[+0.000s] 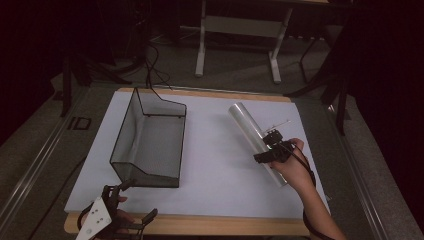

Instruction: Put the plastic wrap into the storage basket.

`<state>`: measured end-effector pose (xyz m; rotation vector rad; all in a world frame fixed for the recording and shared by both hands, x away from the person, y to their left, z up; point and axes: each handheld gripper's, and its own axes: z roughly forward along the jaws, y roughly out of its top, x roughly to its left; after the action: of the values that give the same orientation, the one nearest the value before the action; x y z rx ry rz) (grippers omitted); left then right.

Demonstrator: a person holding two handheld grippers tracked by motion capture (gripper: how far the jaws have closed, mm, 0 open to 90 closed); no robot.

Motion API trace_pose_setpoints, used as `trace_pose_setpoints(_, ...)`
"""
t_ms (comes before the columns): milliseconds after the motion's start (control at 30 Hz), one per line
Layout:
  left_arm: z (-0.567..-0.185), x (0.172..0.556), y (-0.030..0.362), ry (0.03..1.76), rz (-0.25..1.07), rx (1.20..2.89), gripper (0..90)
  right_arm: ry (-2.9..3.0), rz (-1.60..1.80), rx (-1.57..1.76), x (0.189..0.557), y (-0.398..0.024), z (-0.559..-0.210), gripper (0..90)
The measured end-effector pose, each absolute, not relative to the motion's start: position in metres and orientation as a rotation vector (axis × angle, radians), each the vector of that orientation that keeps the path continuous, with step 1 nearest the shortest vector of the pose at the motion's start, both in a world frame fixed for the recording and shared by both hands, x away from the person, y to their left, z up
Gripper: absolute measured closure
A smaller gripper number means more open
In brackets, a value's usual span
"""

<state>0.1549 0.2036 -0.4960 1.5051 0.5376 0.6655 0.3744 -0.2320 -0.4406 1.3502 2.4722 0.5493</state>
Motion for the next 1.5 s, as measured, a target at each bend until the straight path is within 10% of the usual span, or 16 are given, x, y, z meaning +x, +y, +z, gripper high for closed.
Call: trace_pose_setpoints(1500,-0.495,0.154,0.205,0.534,0.682,1.489,1.6,2.418,0.856,1.218,0.352,-0.033,-0.363,32.2)
